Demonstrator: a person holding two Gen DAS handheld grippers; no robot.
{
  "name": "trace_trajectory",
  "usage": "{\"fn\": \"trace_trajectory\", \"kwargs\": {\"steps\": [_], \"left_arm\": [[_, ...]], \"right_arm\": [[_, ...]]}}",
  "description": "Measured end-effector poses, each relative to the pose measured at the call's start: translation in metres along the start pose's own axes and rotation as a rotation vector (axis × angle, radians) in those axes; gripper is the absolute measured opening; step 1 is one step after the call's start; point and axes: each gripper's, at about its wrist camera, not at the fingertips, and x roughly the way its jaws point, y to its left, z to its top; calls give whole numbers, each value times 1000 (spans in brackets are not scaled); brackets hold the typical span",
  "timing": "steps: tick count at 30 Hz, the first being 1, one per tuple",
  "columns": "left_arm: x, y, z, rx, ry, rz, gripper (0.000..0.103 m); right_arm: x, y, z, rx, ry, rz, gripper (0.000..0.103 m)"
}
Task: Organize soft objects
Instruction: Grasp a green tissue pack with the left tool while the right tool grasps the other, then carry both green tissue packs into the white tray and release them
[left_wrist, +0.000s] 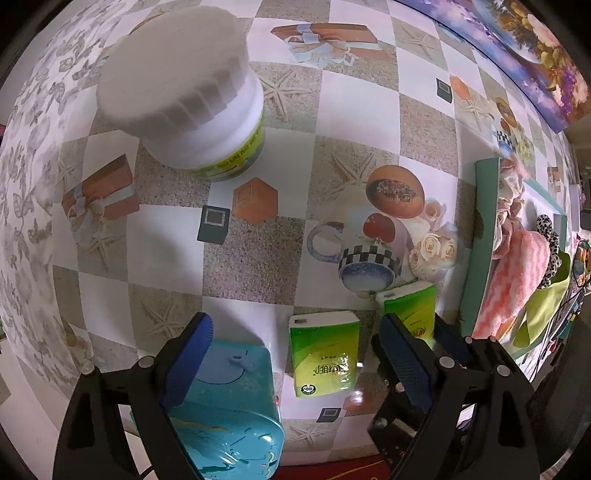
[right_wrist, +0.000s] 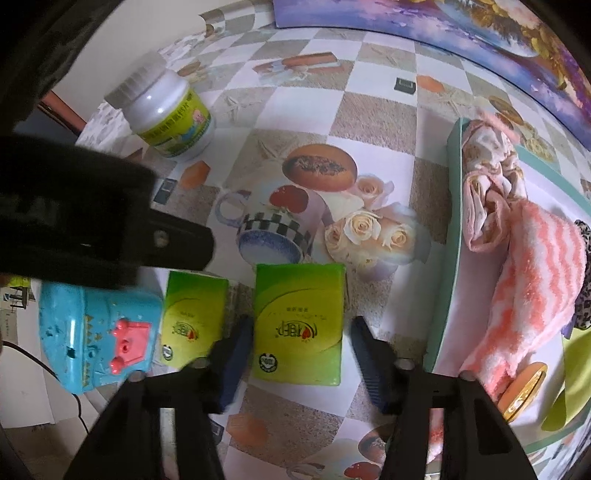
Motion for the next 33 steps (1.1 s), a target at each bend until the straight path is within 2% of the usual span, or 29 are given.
{"fn": "trace_trajectory", "kwargs": {"steps": [6, 12, 16, 21, 27, 29, 33], "left_arm": [[1, -5, -4, 32, 7, 28, 92], [10, -30, -5, 63, 26, 52, 90], [17, -39, -2, 76, 64, 40, 78], [28, -45, -2, 97, 105, 62, 74], [42, -41, -5, 104, 130, 60, 59], [46, -44, -7, 111, 127, 73, 51], [48, -46, -11, 121, 97, 68, 51]], "right_arm": [[-7, -15, 1, 32, -15, 21, 50], [-27, -32, -2, 84, -48, 28, 50], [-48, -44, -2, 103, -89, 48, 50], [-68, -62, -6, 137, -123, 51, 50], [-70, -68, -3, 165, -139, 64, 50], [-70, -70, -1, 171, -141, 65, 50], [-70, -73, -2, 181, -145, 68, 50]]}}
